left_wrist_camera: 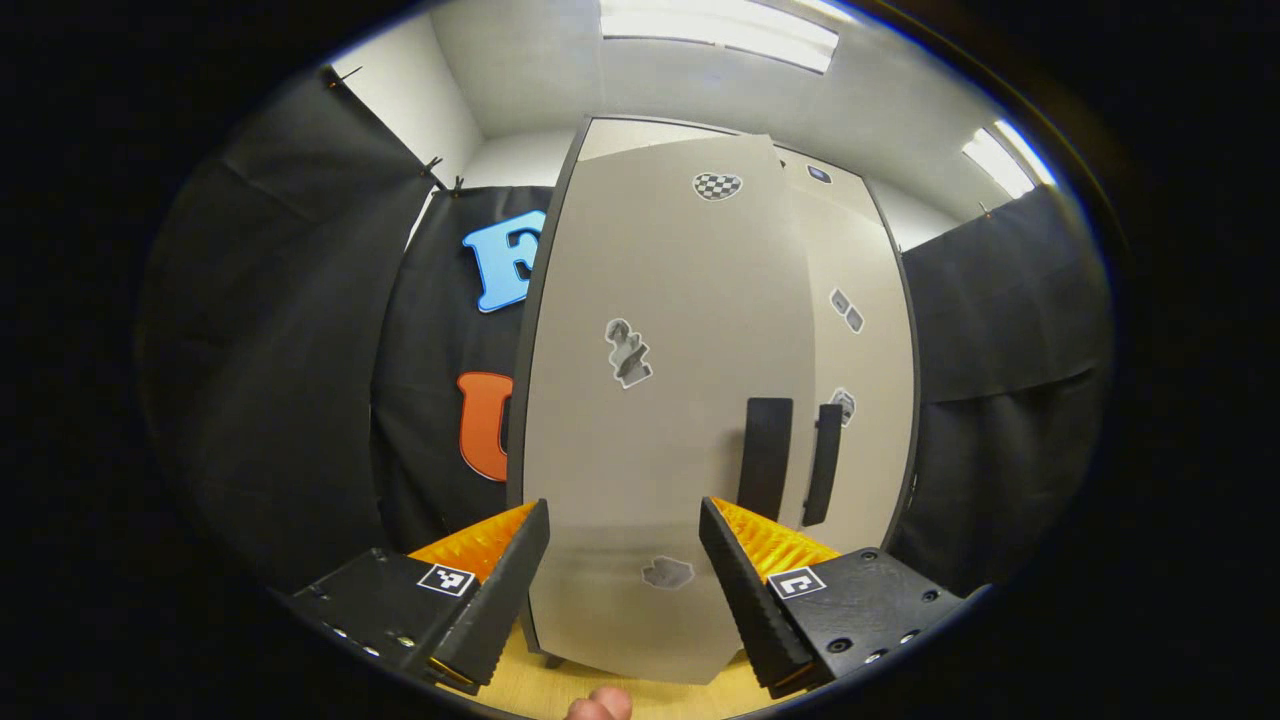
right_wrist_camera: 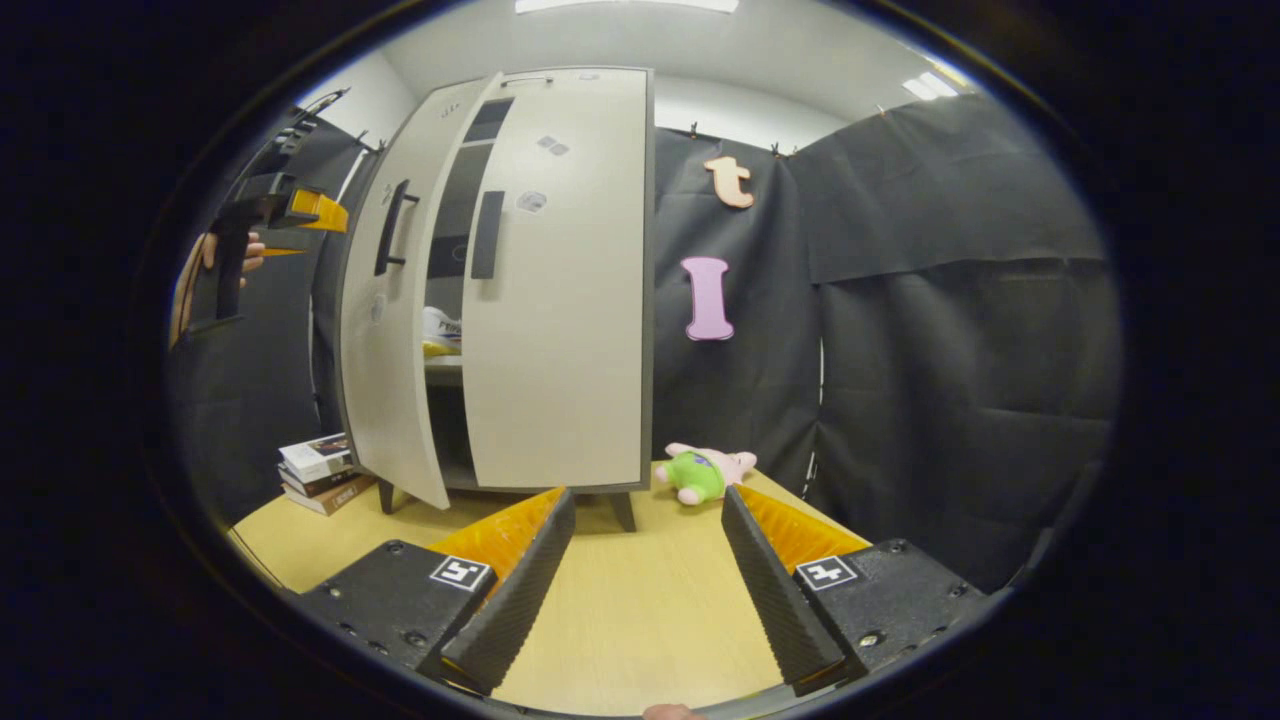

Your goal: Grab one shoe with the right hand and put it into the shoe cabinet, grab the other shoe with the left hand and put it into the shoe cabinet; then close the right door with the right hand and the left door with the left hand.

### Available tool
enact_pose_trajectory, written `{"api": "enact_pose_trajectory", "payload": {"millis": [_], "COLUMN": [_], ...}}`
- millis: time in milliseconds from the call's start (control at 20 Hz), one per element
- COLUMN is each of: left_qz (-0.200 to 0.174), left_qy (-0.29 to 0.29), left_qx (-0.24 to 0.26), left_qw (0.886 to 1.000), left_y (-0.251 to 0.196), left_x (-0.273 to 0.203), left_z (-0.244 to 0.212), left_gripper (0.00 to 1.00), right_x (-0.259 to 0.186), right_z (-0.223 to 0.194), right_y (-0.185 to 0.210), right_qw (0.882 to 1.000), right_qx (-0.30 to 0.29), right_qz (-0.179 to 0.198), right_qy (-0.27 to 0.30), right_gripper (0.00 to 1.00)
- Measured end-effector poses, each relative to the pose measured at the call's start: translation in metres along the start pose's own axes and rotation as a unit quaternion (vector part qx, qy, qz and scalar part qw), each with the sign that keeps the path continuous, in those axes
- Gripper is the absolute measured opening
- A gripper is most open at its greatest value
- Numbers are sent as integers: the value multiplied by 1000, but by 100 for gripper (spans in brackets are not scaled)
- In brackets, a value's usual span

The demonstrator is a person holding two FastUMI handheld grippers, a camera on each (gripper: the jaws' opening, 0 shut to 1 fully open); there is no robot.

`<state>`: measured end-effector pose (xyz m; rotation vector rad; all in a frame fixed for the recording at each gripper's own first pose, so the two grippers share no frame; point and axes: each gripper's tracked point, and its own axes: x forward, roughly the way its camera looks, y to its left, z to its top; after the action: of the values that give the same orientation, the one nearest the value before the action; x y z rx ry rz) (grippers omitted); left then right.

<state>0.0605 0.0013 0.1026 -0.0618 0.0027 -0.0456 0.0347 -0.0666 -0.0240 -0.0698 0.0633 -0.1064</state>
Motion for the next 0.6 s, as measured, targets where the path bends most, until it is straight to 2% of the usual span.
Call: {"api": "enact_pose_trajectory", "payload": {"millis": [300,600], "left_qz": [-15,-26], "left_qy": [4,8], "left_qx": [-7,7], "left_qw": [1000,1000], "left_y": [-23,-48], "left_x": [-41,-84], "left_z": [-16,-41], "left_gripper": [91,92], "right_x": [-3,-5], "right_z": [-1,-4], "right_y": [6,11], "right_qw": [1000,1000], "right_qx": [0,-2], "right_qz": [6,18], "right_qy": [-5,-3], "right_gripper": [96,96]}}
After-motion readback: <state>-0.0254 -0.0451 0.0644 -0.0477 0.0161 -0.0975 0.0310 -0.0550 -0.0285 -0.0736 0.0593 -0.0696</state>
